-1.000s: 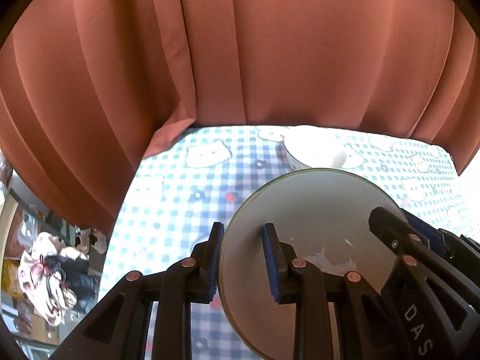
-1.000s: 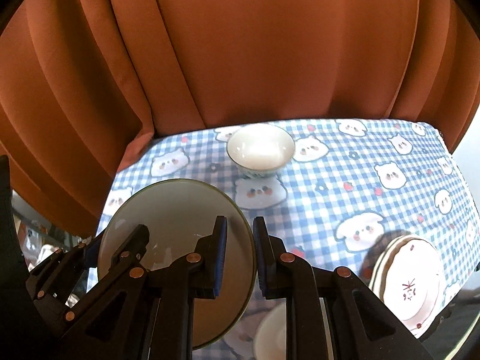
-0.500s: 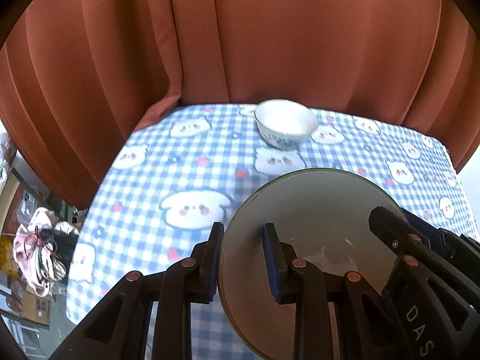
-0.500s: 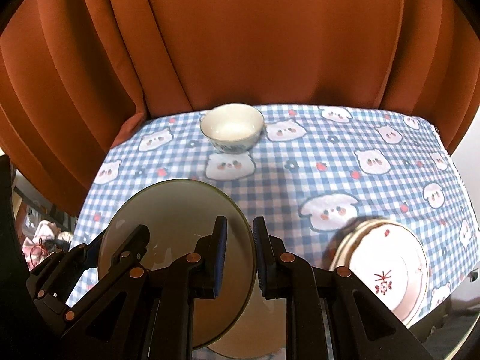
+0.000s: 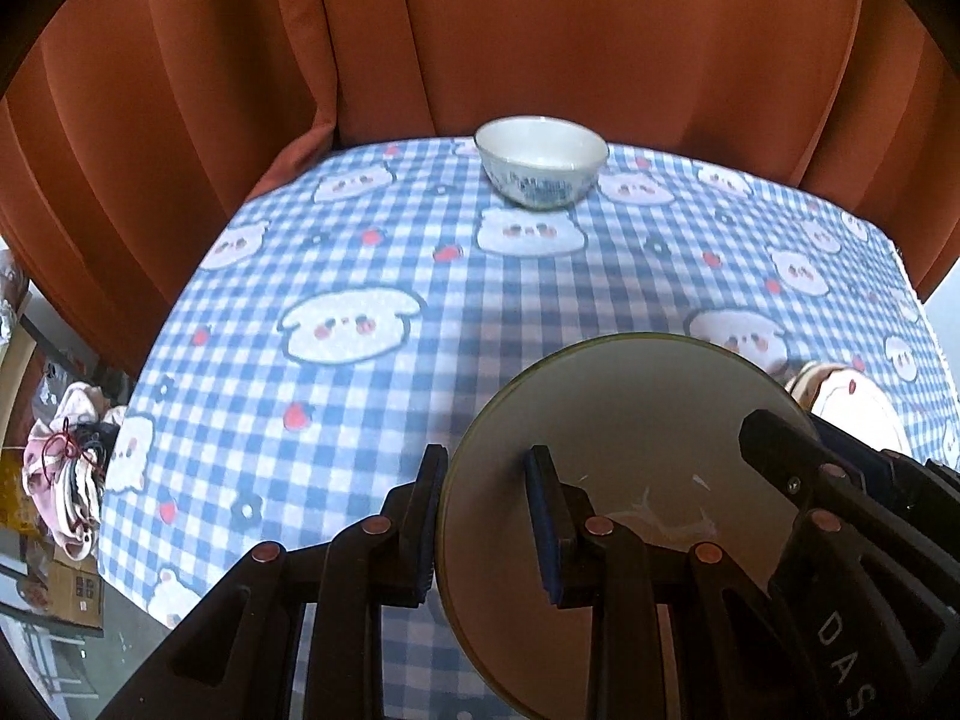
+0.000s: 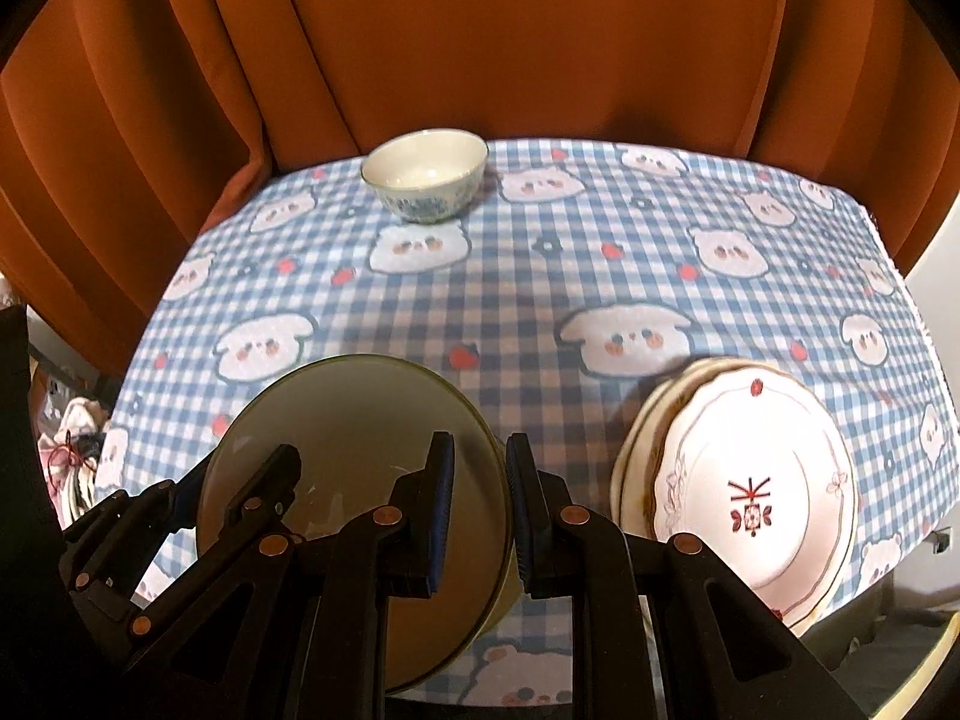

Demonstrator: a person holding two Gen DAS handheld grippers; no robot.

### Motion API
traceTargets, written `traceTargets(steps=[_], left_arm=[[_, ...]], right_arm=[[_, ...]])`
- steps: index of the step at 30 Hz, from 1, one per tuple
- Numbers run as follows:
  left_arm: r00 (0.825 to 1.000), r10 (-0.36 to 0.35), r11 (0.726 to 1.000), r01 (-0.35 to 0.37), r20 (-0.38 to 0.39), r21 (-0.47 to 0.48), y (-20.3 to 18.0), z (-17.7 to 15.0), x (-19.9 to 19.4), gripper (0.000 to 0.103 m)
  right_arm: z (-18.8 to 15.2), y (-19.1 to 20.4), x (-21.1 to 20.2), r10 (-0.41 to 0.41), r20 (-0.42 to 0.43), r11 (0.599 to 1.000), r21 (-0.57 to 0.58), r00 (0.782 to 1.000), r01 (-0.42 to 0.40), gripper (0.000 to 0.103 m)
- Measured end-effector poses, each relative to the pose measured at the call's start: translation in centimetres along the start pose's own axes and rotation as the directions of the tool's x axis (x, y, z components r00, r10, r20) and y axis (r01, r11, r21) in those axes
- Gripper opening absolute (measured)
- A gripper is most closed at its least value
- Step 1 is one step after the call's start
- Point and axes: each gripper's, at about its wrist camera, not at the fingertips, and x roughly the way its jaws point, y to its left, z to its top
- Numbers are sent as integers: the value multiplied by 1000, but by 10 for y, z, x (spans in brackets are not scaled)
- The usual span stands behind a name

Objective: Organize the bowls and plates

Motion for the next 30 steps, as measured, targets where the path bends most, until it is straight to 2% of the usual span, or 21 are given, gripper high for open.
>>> traceTargets(steps=[16, 26, 30], left_arm=[[997, 23, 1000, -23, -80, -2, -8, -11, 27, 25], [996, 22, 1000, -23, -83, -5, -11, -9, 33, 25], [996, -3, 1000, 4, -89, 7, -11, -8, 31, 31]], right_arm=[[-5, -10, 26, 25, -51, 1000, -3, 998, -25, 21], [-9, -13, 35, 23, -56, 1000, -19, 998, -24, 21], [-8, -12, 37, 30, -63, 999, -36, 998, -32, 28]])
